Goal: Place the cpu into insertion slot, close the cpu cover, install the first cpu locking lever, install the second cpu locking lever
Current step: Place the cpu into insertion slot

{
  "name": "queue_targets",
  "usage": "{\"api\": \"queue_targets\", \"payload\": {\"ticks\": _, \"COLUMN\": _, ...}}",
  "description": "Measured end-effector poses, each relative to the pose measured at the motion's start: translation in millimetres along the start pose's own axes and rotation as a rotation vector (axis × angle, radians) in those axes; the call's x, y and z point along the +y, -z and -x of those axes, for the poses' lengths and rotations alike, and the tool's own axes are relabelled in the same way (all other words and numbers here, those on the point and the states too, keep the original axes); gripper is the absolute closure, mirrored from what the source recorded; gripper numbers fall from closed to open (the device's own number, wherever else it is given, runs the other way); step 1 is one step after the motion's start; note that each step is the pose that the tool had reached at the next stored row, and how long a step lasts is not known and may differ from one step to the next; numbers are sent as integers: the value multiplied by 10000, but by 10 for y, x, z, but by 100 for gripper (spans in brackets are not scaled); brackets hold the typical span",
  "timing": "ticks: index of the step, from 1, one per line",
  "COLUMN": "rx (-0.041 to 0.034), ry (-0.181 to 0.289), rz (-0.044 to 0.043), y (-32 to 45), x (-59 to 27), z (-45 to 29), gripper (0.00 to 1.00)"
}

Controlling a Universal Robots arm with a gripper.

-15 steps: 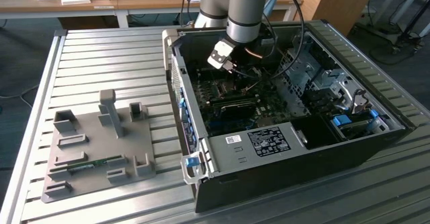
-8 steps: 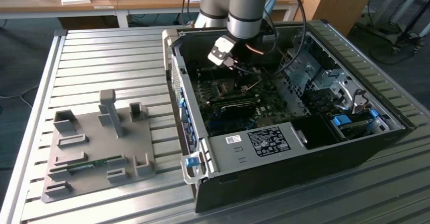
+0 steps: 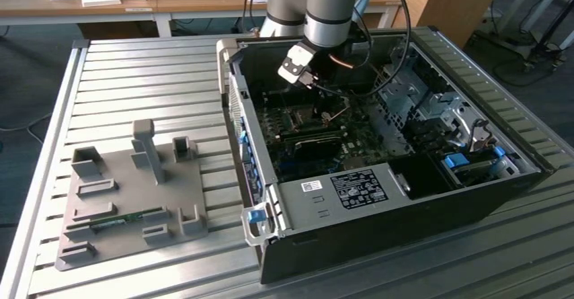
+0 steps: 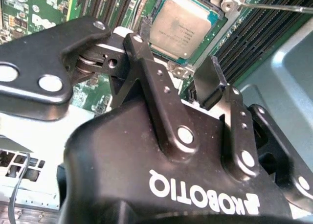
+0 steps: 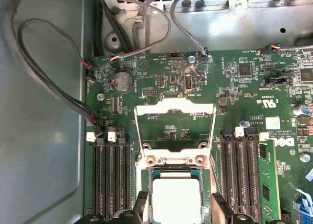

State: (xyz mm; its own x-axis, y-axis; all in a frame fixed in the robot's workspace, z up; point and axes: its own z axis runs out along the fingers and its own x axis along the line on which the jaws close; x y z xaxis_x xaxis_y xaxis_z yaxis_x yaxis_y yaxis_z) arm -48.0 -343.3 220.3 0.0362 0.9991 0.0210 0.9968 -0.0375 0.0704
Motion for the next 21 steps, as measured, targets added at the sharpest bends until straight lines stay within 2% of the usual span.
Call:
{"api": "queue_targets", "payload": {"ticks": 5, "rx": -2, "ry": 0, "rz": -1, "y": 3, "x": 0, "z": 0, "gripper": 40}}
{"api": "queue_targets", "payload": {"ticks": 6, "rx": -2, "ry": 0, "rz": -1, "y": 3, "x": 0, "z": 0, "gripper": 46}}
{"api": "queue_targets", "payload": {"ticks": 7, "rx": -2, "ry": 0, "rz": -1, "y": 4, "x": 0, "z": 0, "gripper": 46}}
{"api": "queue_targets", "payload": {"ticks": 9, "rx": -3, "ry": 0, "rz": -2, "y": 4, "x": 0, "z": 0, "gripper": 59}}
{"api": "queue_targets", "payload": {"ticks": 10, "rx": -2, "ry": 0, "rz": -1, "y": 5, "x": 0, "z": 0, "gripper": 59}}
{"api": "queue_targets", "payload": {"ticks": 12, "rx": -3, "ry": 0, "rz": -1, "y": 6, "x": 0, "z": 0, "gripper": 70}}
{"api": "queue_targets", "payload": {"ticks": 13, "rx": -3, "ry": 0, "rz": -1, "y": 6, "x": 0, "z": 0, "gripper": 70}}
{"api": "queue_targets", "payload": {"ticks": 15, "rx": -2, "ry": 0, "rz": -1, "y": 7, "x": 0, "z": 0, "gripper": 82}}
{"api": "queue_targets", "payload": {"ticks": 16, "rx": -3, "ry": 0, "rz": -1, "y": 7, "x": 0, "z": 0, "gripper": 82}}
{"api": "queue_targets", "payload": {"ticks": 17, "rx": -2, "ry": 0, "rz": -1, "y": 7, "x": 0, "z": 0, "gripper": 88}}
{"api": "queue_targets", "payload": {"ticks": 18, "rx": -2, "ry": 0, "rz": -1, "y": 8, "x": 0, "z": 0, "gripper": 89}}
{"api": "queue_targets", "payload": {"ticks": 21, "rx": -2, "ry": 0, "rz": -1, "y": 9, "x": 0, "z": 0, "gripper": 89}}
